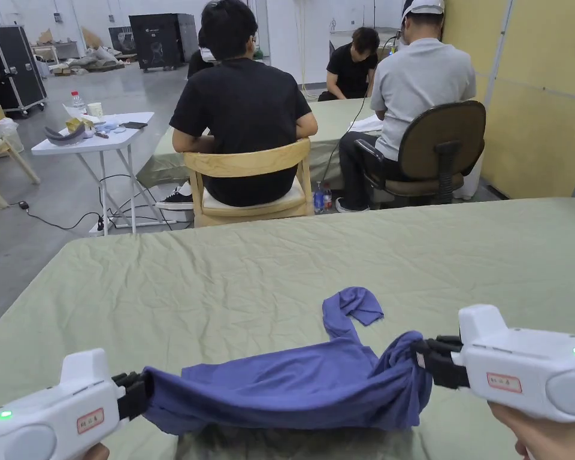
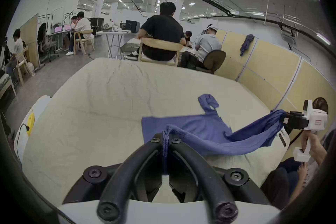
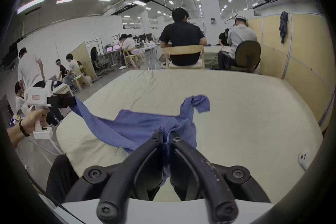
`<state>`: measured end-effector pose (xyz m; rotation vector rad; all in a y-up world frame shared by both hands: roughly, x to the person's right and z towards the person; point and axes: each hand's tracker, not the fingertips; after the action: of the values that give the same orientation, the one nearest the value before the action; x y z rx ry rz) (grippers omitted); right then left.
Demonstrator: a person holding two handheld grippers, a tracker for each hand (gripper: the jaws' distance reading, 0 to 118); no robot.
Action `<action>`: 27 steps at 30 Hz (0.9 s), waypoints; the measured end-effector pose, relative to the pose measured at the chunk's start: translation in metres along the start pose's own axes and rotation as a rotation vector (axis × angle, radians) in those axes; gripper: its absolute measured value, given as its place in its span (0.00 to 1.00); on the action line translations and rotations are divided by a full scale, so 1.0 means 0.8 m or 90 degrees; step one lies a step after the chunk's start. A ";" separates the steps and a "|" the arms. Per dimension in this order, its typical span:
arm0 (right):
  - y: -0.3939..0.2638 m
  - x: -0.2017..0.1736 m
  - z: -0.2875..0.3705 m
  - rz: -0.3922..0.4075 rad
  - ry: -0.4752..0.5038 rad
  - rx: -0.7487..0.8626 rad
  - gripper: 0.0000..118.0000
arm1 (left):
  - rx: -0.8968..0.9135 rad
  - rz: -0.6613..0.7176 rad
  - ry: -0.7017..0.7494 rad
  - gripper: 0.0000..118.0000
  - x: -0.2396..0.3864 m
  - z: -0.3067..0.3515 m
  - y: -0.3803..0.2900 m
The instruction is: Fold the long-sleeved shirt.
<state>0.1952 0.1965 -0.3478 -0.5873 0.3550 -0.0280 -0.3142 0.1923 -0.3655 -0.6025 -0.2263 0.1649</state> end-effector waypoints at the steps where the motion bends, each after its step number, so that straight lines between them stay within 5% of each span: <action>1: -0.015 -0.005 0.004 -0.008 0.007 -0.005 0.05 | -0.004 0.005 0.002 0.03 -0.002 0.008 -0.013; 8: -0.098 -0.020 0.024 -0.067 0.025 -0.052 0.05 | -0.045 0.025 0.021 0.03 -0.026 0.036 -0.082; 27: -0.179 -0.030 -0.011 -0.087 -0.016 -0.181 0.05 | -0.230 0.019 0.055 0.03 -0.038 0.000 -0.188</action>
<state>0.1808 0.0755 -0.2686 -0.8923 0.2957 -0.1021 -0.3301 0.0635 -0.2838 -0.9707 -0.1640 0.1277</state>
